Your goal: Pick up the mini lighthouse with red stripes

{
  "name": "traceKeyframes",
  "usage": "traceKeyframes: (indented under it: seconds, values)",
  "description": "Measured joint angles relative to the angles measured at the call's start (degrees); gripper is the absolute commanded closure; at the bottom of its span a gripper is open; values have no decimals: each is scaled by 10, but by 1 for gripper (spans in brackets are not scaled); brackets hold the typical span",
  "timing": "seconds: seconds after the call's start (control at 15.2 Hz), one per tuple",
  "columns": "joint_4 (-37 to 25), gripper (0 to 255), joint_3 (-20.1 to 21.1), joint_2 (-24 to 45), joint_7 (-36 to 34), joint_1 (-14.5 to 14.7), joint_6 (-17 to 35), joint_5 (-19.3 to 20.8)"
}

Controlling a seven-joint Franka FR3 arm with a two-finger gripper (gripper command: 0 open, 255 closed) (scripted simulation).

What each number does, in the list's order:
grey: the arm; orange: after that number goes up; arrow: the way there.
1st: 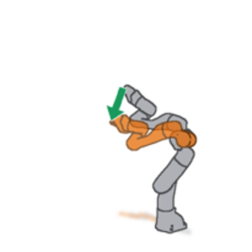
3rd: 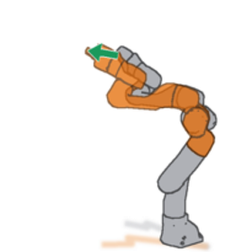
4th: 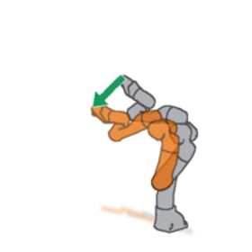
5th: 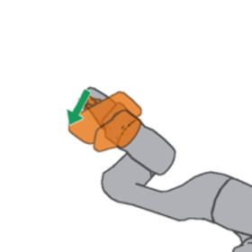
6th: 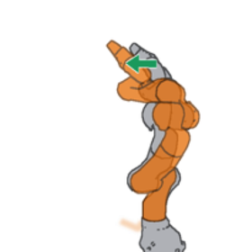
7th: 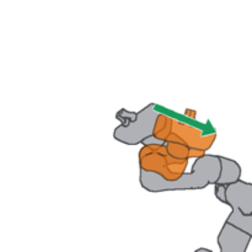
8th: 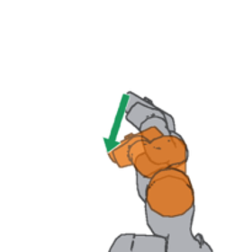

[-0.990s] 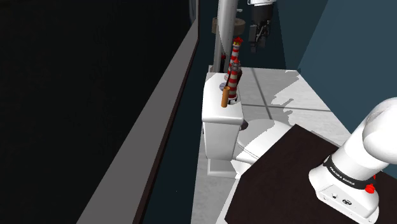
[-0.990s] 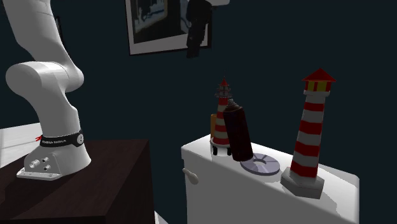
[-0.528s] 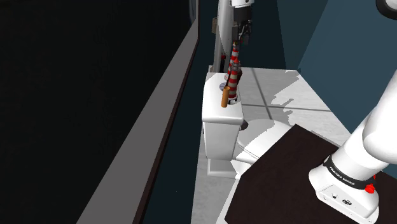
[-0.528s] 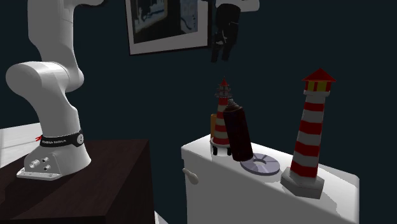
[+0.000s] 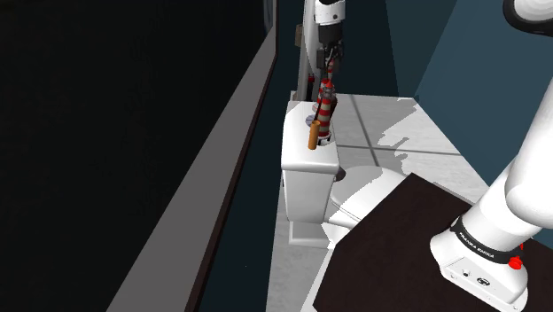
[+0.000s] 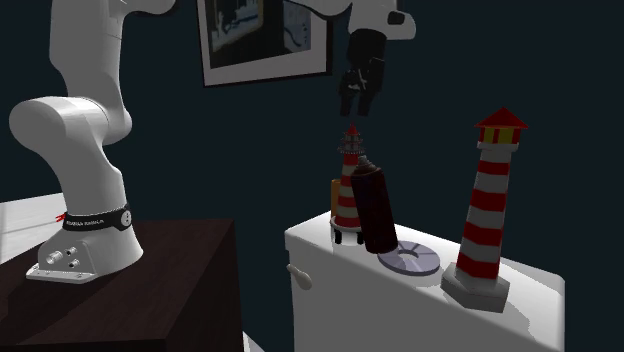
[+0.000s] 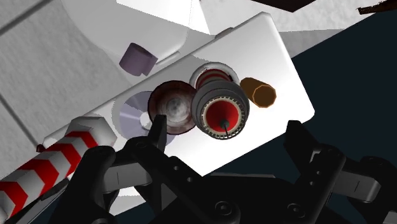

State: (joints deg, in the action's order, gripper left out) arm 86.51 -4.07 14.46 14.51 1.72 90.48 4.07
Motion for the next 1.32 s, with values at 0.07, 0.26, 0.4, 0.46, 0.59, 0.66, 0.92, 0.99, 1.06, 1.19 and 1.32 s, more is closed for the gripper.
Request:
traceKeyframes:
  seconds: [0.07,0.26,0.4,0.46,0.59,0.66,0.92,0.99,1.06,1.19,1.32]
  values:
    - [4,0,0,1,-1,0,4,0]
    - [10,255,0,0,-1,0,10,0]
    - [10,255,0,0,-1,0,11,0]
    - [10,255,0,0,-1,0,11,0]
    - [10,255,0,0,-1,0,11,0]
    - [10,255,0,0,-1,0,11,0]
    - [2,255,0,0,0,0,2,0]
    - [-8,255,0,1,1,0,-6,0]
    - [-12,255,0,0,1,0,-12,0]
    - [-32,255,0,2,2,0,-30,0]
    - [-50,255,0,4,3,0,-46,0]
